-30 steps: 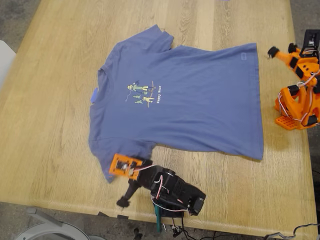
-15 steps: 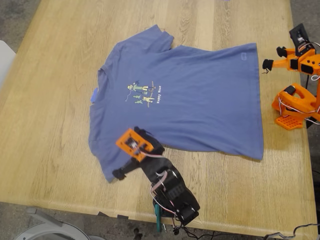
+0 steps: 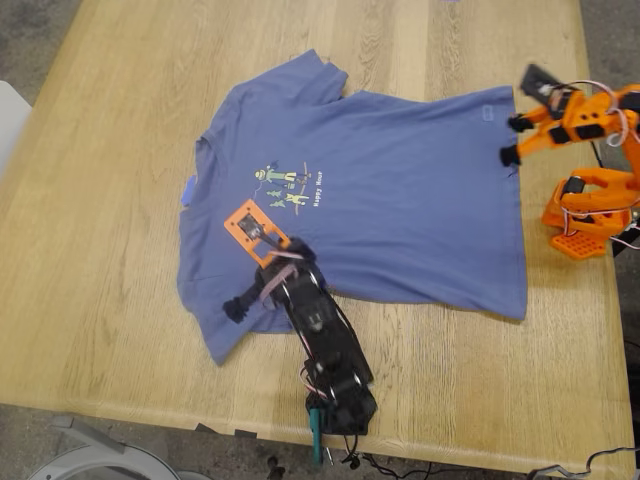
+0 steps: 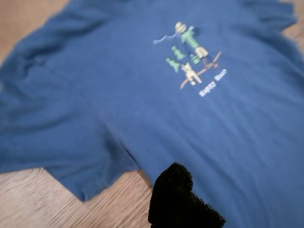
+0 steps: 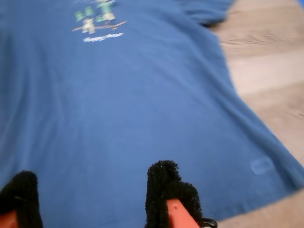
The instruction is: Fold a T-shirt
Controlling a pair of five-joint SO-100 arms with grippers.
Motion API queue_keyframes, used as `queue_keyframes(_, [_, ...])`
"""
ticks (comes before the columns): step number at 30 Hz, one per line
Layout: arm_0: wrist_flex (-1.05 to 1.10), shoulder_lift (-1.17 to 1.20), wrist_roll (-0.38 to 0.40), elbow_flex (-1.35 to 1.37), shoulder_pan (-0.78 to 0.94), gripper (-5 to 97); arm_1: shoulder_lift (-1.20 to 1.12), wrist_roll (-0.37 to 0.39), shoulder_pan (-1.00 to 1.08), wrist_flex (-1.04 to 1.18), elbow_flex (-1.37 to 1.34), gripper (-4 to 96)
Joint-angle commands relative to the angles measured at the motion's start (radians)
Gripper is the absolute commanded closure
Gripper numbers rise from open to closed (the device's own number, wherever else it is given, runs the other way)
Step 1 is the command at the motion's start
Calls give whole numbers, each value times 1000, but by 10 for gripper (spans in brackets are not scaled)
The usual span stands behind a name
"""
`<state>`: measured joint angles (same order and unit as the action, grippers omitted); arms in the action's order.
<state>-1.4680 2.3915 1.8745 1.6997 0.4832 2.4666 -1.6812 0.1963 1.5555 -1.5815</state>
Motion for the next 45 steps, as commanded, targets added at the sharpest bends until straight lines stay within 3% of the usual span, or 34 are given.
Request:
queue_keyframes(1, [2, -57, -6, -120, 21, 75, -104, 12, -107, -52, 66, 596])
queue_keyframes(12, [224, -324, -3, -272, 149, 96, -416, 87, -316, -359, 71, 614])
queue_keyframes(27, [637, -811, -84, -417, 164, 138, -646, 104, -313, -908, -69, 625])
queue_keyframes(45, [713, -1370, -161, -939, 127, 125, -811, 126, -344, -1109, -71, 636])
